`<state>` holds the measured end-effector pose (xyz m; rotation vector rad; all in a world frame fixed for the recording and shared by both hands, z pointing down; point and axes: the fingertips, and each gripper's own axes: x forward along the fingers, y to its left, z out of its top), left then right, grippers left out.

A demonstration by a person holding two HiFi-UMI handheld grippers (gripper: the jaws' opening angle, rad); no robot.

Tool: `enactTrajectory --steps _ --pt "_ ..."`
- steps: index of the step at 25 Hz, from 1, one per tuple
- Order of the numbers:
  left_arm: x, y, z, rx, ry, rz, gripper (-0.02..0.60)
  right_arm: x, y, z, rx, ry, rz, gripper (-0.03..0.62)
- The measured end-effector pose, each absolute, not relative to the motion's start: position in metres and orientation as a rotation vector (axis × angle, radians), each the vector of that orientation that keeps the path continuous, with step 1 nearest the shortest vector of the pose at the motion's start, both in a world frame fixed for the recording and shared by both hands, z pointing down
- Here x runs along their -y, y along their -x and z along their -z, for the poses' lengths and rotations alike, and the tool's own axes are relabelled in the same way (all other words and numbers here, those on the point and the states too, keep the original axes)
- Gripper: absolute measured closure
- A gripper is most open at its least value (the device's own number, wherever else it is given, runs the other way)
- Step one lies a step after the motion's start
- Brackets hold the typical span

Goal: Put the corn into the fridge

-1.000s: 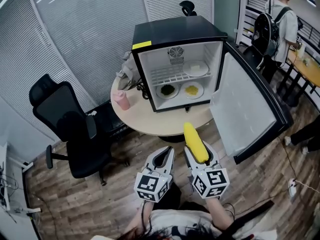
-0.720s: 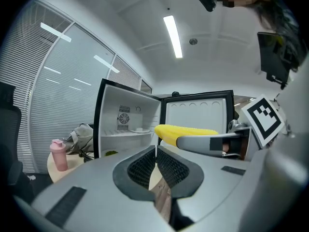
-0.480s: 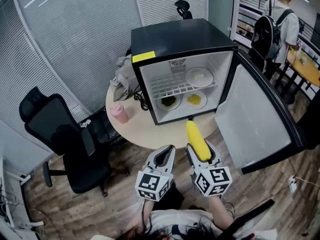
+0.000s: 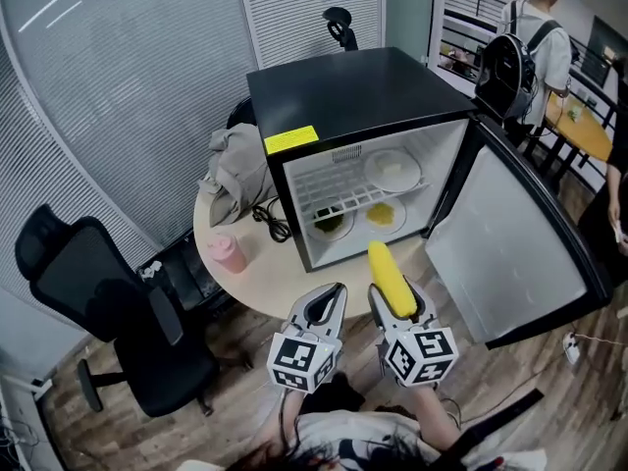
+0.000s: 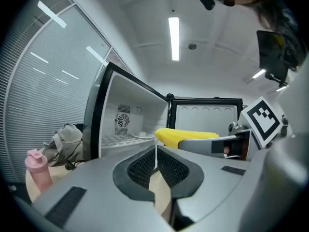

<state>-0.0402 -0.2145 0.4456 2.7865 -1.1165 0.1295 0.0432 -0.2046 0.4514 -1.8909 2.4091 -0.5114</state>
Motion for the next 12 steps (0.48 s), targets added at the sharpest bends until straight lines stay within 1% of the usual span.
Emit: enactTrajectory --steps 12 --pt "0.242 0.037 -0.46 0.978 -2.801 -0.133 0.568 0.228 -0.04 -0.461 -2.355 1.994 0.545 0.339"
